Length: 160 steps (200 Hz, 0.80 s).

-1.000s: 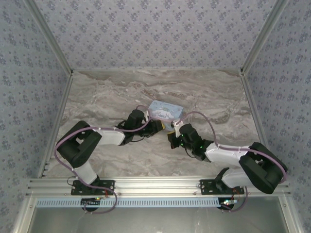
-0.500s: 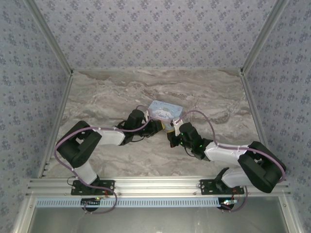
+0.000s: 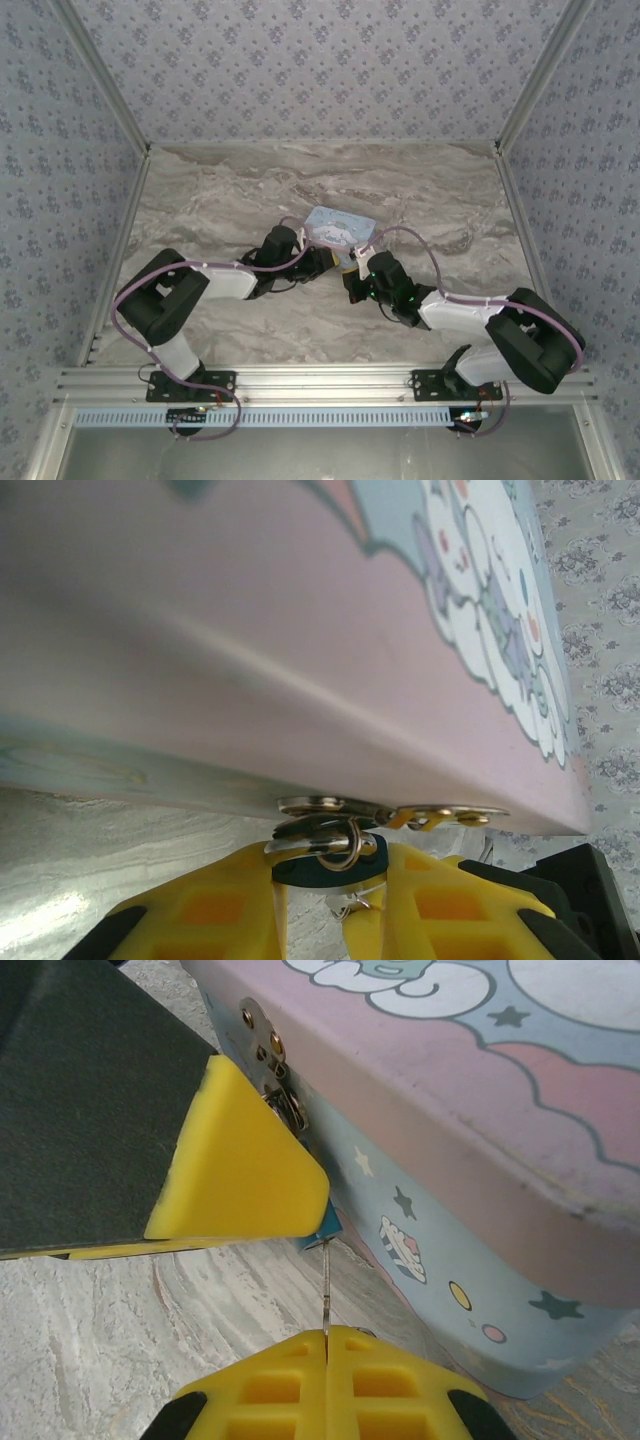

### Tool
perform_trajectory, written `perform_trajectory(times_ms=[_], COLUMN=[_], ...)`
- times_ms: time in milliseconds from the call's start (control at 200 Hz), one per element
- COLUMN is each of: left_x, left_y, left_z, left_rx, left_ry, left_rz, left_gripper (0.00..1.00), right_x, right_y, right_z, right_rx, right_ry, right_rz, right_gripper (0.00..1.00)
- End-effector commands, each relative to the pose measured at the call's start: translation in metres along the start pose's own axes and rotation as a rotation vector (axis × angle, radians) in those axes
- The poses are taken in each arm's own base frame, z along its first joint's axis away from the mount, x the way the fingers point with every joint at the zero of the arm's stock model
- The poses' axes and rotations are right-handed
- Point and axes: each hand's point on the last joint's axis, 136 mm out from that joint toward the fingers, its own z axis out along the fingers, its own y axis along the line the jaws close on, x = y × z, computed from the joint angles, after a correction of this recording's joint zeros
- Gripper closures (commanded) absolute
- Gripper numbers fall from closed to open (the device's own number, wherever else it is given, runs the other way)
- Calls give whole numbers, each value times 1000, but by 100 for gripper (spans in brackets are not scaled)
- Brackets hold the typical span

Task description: Unlock the padlock with the key

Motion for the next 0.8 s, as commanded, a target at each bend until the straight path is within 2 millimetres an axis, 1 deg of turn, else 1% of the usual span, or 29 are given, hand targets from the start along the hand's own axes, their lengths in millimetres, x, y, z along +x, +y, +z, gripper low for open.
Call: perform_trajectory(times_ms=[0, 100, 255, 480, 794], left_x=[-4, -3, -3, 0, 1], left_y=[-34, -33, -35, -37, -40], left_z=[-5, -5, -5, -6, -7], left_rx=[81, 78, 80, 82, 81], left_ry=[-1, 5, 12, 30, 35], left_rz=[35, 33, 34, 41, 48], left_gripper=[76, 76, 76, 77, 77], right_x=[-28, -36, -39, -46, -50], right_y=[5, 7, 10, 7, -8], right_z=[-1, -2, -2, -2, -1], right_rx=[-22, -41, -61, -77, -74], right_ry=[-82, -102, -93, -99, -95], right_rz=[-15, -14, -36, -45, -42], right_gripper=[100, 100, 100, 100, 100])
